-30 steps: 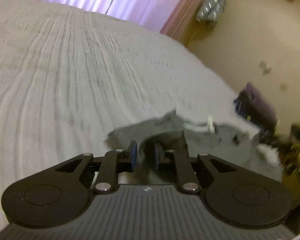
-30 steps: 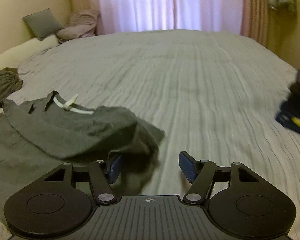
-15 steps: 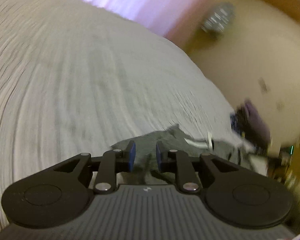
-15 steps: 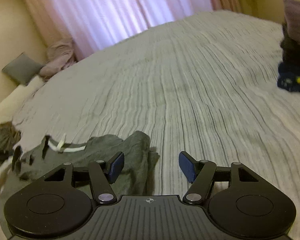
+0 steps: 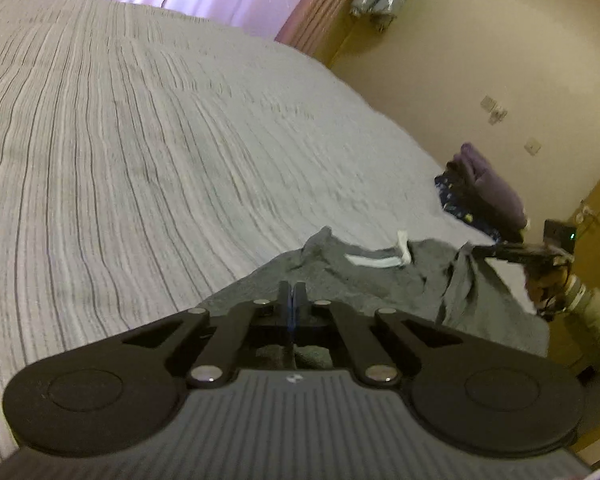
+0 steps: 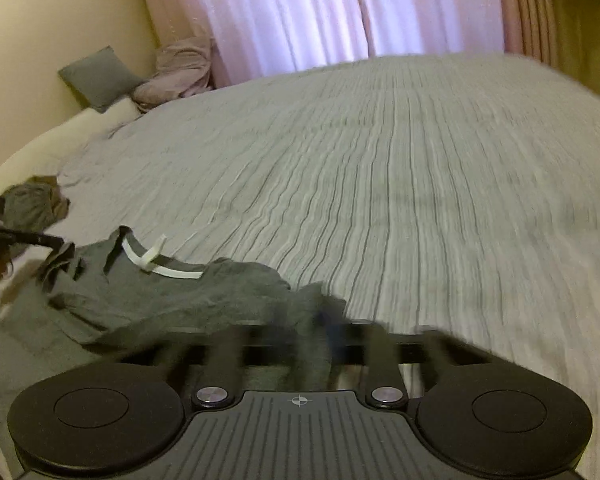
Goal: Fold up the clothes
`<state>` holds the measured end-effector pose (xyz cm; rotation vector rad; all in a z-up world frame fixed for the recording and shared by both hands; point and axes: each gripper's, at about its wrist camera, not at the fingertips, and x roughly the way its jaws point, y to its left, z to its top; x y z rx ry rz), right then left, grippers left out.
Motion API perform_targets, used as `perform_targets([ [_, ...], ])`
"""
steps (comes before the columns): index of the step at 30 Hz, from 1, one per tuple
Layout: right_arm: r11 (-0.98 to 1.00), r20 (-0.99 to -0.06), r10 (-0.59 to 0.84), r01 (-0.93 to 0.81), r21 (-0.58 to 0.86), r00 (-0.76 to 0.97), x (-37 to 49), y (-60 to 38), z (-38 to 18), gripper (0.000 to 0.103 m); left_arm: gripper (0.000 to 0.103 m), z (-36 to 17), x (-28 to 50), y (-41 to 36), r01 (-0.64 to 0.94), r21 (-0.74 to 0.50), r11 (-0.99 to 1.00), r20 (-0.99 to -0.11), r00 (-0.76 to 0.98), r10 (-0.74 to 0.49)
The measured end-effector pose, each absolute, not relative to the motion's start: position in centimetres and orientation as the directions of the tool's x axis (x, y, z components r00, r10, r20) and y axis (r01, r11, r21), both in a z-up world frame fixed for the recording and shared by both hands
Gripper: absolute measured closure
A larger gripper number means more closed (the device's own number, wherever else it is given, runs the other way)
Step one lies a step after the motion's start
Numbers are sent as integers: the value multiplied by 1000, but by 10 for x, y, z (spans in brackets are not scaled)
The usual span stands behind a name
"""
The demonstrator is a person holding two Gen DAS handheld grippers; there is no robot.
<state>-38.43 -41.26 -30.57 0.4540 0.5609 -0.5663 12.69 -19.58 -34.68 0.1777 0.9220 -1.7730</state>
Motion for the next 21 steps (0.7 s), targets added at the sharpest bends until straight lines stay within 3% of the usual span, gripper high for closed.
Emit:
perform_targets([
  [2,752,-598,-366,605,261,713,-382,-415,-308,102,103,-344,130,-190,855,-505,-118,-494,-398,-773],
  [7,690,-502,-431,632,353,750,-398,-419,-299,102,103,-356,157,-185,765,-638,82,-473,-306,-826],
  [11,599,-636,-436,733,323,637,-382,-433,-316,102,103,-377,161,-190,748,-625,222,-567,-240,-788],
  [14,539,-636,-438,752,380,636,-384,-438,-324,102,101,-380,161,-186,713,-669,210,-537,-269,-800],
  [17,503,-600,-411,720,478,686,-394,-444,-326,102,81,-379,164,-187,680,-704,207,-512,-283,-811],
  [21,495,-573,-405,698,517,712,-401,-448,-325,100,78,-381,163,-198,696,-680,229,-550,-278,-787],
])
